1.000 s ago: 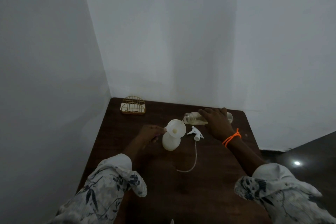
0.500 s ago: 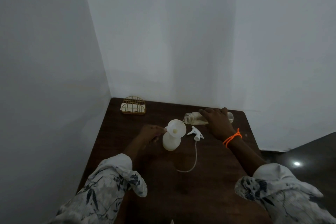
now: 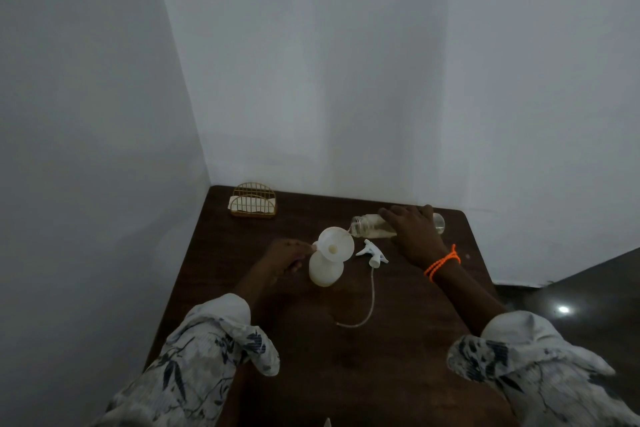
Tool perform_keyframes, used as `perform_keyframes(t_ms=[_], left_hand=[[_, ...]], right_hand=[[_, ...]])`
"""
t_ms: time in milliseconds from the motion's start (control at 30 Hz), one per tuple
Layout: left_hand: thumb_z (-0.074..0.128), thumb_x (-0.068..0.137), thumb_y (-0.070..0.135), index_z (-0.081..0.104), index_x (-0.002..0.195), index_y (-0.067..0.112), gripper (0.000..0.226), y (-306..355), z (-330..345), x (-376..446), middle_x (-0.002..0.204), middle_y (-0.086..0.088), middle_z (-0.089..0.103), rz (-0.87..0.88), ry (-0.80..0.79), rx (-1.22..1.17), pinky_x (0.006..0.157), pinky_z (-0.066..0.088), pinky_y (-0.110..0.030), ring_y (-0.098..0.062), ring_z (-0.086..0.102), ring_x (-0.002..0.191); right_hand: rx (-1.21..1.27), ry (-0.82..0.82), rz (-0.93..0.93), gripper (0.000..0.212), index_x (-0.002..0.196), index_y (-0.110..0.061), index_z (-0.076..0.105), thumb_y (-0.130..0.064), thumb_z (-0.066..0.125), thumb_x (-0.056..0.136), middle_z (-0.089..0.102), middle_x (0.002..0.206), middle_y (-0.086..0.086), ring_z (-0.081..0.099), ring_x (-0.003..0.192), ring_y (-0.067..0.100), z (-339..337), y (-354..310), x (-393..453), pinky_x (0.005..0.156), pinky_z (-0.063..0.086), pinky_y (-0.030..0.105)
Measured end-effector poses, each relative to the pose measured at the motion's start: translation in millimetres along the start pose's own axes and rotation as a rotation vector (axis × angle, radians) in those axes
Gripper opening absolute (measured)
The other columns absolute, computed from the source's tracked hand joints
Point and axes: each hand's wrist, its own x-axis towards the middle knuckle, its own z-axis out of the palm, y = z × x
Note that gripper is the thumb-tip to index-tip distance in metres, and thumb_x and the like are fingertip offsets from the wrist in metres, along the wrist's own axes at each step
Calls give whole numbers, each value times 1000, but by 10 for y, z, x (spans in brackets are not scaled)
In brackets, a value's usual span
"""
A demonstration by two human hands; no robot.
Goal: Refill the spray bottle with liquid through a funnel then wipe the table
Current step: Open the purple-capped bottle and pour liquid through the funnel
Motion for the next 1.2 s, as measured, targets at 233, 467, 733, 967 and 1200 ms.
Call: perform_keyframes(t_ms=[233,467,733,967,1200], left_hand=[[73,92,28,74,104,12,20,-1,-2,-18,69,-4,61,4,-7,12,52,42,-26,-14,52,58],[72,93,28,74,105,14,19,45,1,-38,74,-6,62,-4,-5,22,52,42,-25,-14,52,59],[74,91,28,74,100,15,16,59,10,-44,76,-7,63,-20,0,-1,56,42,-27,-14,52,61],[73,92,28,72,97,19,10,78,18,-50,76,-6,62,-7,-4,10,56,43,-25,-14,52,62],[73,92,28,74,104,17,17,46,24,-23,79,-9,64,-5,9,26,57,44,-27,-16,53,63]], right_hand=[[-12,-4,9,58,135,-27,53,-22,72,80,64,126,1,61,111,27,11,0,-3,90,32,43],[-8,-1,16,56,133,-28,54,-20,72,80,66,122,0,61,108,28,12,15,8,88,32,43],[1,14,11,57,130,-25,58,-19,75,76,68,117,2,64,104,30,40,36,-7,87,34,44],[-1,13,12,57,131,-26,58,-19,74,77,67,120,2,63,106,30,44,51,0,89,33,45],[-6,16,19,56,131,-27,58,-20,74,77,67,120,1,64,106,29,41,53,-2,88,33,44]])
